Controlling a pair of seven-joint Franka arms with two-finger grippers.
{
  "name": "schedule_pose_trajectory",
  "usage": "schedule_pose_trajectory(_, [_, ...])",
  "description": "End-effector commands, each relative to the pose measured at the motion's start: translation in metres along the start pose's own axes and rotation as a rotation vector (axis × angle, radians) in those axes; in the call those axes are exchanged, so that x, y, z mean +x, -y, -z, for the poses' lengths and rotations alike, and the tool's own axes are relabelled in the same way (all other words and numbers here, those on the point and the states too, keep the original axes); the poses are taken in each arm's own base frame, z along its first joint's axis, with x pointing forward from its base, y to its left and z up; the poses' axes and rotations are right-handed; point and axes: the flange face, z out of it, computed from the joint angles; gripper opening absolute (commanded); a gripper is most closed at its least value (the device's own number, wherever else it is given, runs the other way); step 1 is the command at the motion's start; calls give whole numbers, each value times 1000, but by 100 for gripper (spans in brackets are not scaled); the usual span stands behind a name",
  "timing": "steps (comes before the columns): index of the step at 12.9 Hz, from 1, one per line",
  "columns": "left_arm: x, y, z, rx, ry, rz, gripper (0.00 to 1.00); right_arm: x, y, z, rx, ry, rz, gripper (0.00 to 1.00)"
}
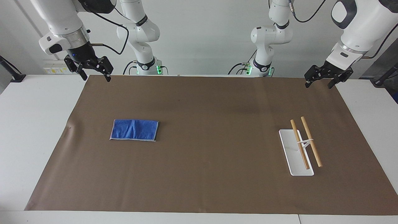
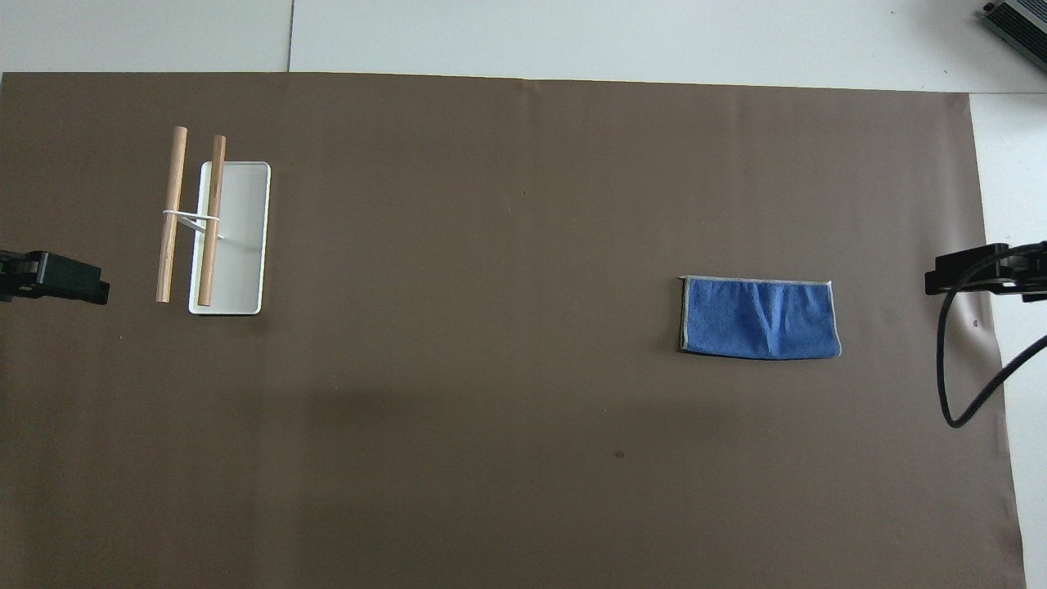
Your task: Right arm passes towel to left arm to hang
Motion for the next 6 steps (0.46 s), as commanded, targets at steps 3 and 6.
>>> schedule_pose_trajectory(3, [-7,1,1,25,8,10,100,-13,-4,-5,-11,5,3,100])
schedule_pose_trajectory(6, [-7,1,1,25,8,10,100,-16,-3,-11,-31,9,10,100])
